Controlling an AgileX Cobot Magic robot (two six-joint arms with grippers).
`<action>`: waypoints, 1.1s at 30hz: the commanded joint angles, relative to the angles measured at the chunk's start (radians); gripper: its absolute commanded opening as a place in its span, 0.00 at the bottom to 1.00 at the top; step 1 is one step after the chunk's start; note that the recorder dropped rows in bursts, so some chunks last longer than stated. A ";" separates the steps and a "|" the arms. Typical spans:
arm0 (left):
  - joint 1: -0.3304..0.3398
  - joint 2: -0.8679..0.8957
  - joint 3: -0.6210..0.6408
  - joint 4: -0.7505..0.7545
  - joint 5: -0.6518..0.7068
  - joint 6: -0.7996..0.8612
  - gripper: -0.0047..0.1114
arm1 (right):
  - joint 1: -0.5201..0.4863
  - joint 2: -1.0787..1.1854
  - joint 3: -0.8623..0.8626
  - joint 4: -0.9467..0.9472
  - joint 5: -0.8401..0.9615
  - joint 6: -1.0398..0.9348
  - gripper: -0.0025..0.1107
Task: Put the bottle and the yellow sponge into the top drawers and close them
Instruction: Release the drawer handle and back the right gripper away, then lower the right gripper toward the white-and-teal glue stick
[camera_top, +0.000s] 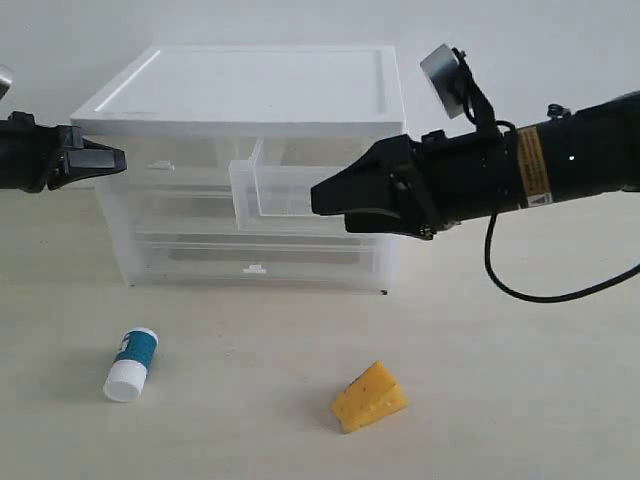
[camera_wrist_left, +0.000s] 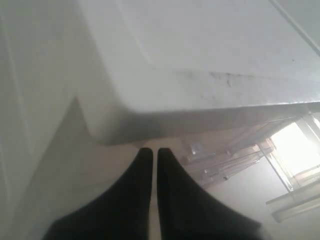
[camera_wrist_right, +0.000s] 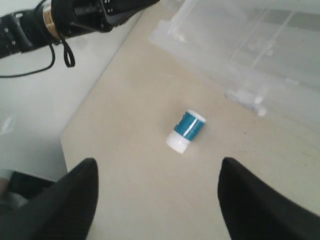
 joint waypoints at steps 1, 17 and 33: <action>0.002 -0.009 -0.013 -0.035 0.029 0.003 0.07 | -0.008 -0.081 0.000 -0.091 -0.077 0.038 0.57; 0.002 -0.009 -0.011 -0.030 0.021 -0.005 0.07 | 0.051 0.039 0.059 0.258 0.150 0.098 0.57; 0.002 -0.009 -0.011 -0.037 0.022 -0.005 0.07 | 0.051 0.170 0.059 0.502 0.112 0.034 0.45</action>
